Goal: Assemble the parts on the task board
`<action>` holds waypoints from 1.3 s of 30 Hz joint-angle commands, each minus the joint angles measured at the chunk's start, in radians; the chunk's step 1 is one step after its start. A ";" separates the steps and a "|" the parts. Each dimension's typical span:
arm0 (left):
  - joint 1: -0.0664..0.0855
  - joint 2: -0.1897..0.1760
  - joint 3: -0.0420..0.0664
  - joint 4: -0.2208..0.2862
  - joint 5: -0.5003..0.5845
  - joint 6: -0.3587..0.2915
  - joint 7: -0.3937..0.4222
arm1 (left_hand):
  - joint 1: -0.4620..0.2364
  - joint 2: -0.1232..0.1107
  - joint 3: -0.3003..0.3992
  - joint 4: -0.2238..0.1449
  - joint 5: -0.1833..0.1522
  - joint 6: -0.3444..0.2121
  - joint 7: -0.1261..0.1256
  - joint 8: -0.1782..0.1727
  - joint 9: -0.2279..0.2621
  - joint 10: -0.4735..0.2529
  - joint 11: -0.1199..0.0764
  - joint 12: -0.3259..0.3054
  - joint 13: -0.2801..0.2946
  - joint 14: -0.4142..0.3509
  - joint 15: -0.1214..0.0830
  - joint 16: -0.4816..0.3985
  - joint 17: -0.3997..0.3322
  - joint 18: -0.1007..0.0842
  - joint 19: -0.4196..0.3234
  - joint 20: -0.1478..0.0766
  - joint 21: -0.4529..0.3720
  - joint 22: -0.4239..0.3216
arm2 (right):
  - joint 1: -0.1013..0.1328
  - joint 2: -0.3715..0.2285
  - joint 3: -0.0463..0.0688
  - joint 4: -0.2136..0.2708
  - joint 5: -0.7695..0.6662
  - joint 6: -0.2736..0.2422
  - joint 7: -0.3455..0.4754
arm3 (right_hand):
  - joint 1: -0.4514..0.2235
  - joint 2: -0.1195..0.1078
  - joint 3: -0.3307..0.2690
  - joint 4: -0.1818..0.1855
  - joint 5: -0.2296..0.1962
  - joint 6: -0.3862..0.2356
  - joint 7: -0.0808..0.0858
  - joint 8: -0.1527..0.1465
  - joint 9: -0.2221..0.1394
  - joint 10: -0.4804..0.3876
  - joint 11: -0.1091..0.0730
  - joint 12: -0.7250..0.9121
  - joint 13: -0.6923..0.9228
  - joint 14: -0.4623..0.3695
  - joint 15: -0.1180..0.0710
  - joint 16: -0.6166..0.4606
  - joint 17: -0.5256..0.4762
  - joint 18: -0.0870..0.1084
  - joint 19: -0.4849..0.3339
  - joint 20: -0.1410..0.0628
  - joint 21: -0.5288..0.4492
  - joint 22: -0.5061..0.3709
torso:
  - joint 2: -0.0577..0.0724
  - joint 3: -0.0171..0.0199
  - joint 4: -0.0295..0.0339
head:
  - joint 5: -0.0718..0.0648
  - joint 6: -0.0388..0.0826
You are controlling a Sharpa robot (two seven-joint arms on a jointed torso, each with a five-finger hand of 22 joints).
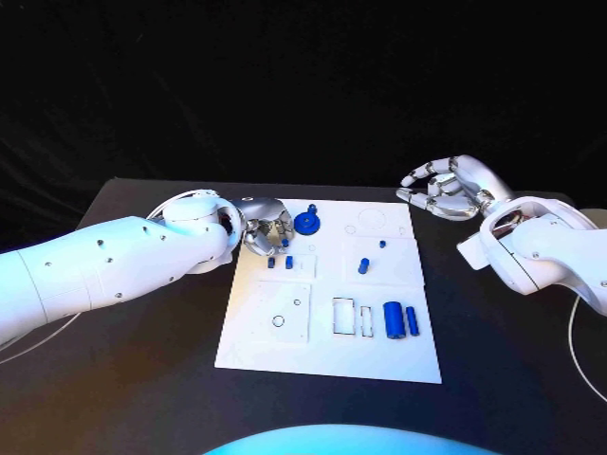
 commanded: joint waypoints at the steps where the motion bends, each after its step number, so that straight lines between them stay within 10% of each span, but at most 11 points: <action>1: -0.002 -0.003 0.000 0.005 0.009 -0.011 -0.002 | -0.004 0.007 -0.011 0.003 0.001 -0.008 0.001 -0.004 -0.001 -0.014 -0.001 -0.003 -0.001 -0.017 0.000 -0.011 -0.022 0.014 -0.015 0.000 -0.012 -0.015 | -0.001 0.000 0.000 -0.005 -0.009 0.020 0.000 | 0.012 0.002 0.001 0.008 0.000 -0.010 0.003 0.006 0.001 -0.081 -0.001 -0.125 -0.117 0.024 -0.008 -0.025 -0.035 0.017 -0.025 -0.001 -0.049 0.100 | 0.000 -0.0003 -0.0002 | -0.001 0.003; 3: -0.002 -0.008 0.000 0.009 0.015 -0.027 0.002 | -0.006 0.010 -0.020 0.007 0.001 -0.010 0.001 -0.005 0.000 -0.024 0.000 0.001 0.000 -0.025 0.001 -0.014 -0.036 0.016 -0.021 0.001 -0.020 -0.024 | -0.001 0.001 0.000 -0.012 -0.017 0.037 -0.007 | 0.028 0.002 0.010 0.006 -0.013 -0.010 0.001 0.012 0.001 -0.199 -0.002 -0.343 -0.317 0.018 -0.010 -0.048 -0.061 0.028 -0.051 -0.002 -0.107 0.066 | -0.001 -0.0002 -0.0004 | -0.001 0.002; 10: -0.002 -0.042 0.005 0.019 0.132 -0.145 0.065 | -0.017 0.026 -0.073 0.047 0.003 0.011 0.005 0.006 0.006 -0.046 0.003 0.035 0.007 -0.078 0.004 -0.047 -0.136 0.032 -0.070 0.005 -0.089 -0.109 | -0.001 0.005 0.000 -0.041 -0.145 0.119 -0.043 | 0.119 -0.030 0.147 -0.052 -0.068 0.035 0.015 -0.012 -0.024 -0.213 0.008 -0.703 -0.616 0.001 0.001 -0.104 -0.125 0.042 -0.075 0.002 -0.200 0.017 | -0.001 0.0001 -0.0005 | -0.005 0.008; 18: -0.001 -0.108 0.009 0.036 0.624 -0.254 0.275 | 0.010 0.032 -0.074 0.063 0.001 0.061 0.007 0.038 0.017 -0.035 0.002 0.104 0.021 -0.176 0.005 -0.137 -0.241 0.053 -0.164 0.006 -0.236 -0.254 | -0.004 0.024 0.000 -0.069 -0.477 0.213 -0.096 | 0.128 -0.059 0.209 -0.104 -0.103 0.077 0.010 -0.049 -0.043 -0.172 0.019 -0.897 -0.797 0.015 0.006 -0.088 -0.094 0.035 -0.054 0.010 -0.174 0.040 | 0.001 0.0008 -0.0017 | -0.019 0.017; 27: -0.001 -0.169 0.009 0.084 1.124 -0.226 0.433 | 0.021 0.050 -0.073 0.065 0.004 0.071 0.004 0.049 0.021 -0.005 -0.004 0.153 0.033 -0.191 0.000 -0.172 -0.268 0.053 -0.156 0.002 -0.266 -0.276 | -0.025 0.071 -0.001 -0.085 -0.795 0.293 -0.178 | 0.121 -0.076 0.216 -0.122 -0.113 0.083 0.008 -0.071 -0.050 -0.169 0.024 -0.962 -0.862 0.026 0.012 -0.070 -0.065 0.029 -0.037 0.009 -0.144 0.062 | 0.001 0.0002 -0.0023 | -0.058 0.023; 39: -0.005 -0.191 0.007 0.144 1.344 -0.186 0.505 | 0.029 0.057 -0.070 0.059 0.005 0.077 -0.001 0.056 0.023 0.013 -0.010 0.176 0.040 -0.191 -0.005 -0.179 -0.275 0.053 -0.151 -0.004 -0.274 -0.283 | -0.061 0.150 -0.003 -0.127 -0.927 0.322 -0.227 | 0.108 -0.094 0.210 -0.130 -0.117 0.066 0.019 -0.096 -0.060 -0.182 0.034 -0.998 -0.901 0.030 0.019 -0.062 -0.052 0.027 -0.033 0.012 -0.137 0.069 | 0.000 0.0000 0.0009 | -0.060 0.021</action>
